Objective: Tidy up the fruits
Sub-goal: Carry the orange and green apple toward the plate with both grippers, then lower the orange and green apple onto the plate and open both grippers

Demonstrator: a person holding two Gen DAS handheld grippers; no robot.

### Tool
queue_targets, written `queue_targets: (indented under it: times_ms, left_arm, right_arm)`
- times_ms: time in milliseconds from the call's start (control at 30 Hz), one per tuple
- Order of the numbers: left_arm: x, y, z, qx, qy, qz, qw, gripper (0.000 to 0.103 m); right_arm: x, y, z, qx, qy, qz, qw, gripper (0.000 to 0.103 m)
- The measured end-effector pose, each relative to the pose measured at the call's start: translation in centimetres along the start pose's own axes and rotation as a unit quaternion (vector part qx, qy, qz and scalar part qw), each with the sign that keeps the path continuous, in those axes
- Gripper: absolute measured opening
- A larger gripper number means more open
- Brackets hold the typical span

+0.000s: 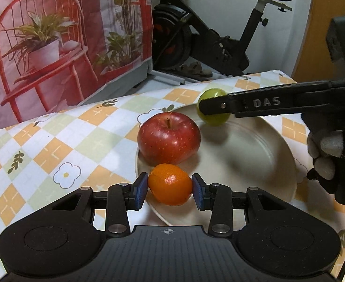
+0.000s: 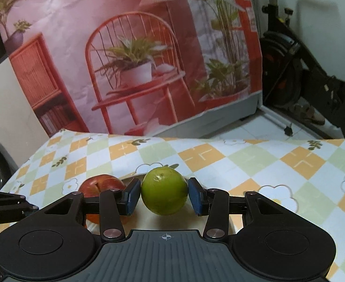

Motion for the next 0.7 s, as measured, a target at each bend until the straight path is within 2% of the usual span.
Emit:
queue_targets:
  times_ms: [400, 700]
  left_arm:
    - [-0.3, 0.3, 0.2, -0.012, 0.013, 0.011, 0.9998, 0.045]
    - [-0.6, -0.7, 0.1, -0.016, 0.003, 0.016, 0.9997, 0.045]
  right_arm:
    - [0.7, 1.8, 0.6, 0.001, 0.036, -0.017, 0.999, 0.042]
    - [-0.4, -0.1, 0.0, -0.002, 0.031, 0.011, 0.999, 0.044]
Point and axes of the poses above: each gripper's, at about its wrist camera, not at the fingertips, and y roughly the way its jaws point, z to its right, x to its underside, the point moved 2 cm from there along y, roughly the way its jaws point, and after that the axes turned 11 degrees about z, right-handed, at the moved point
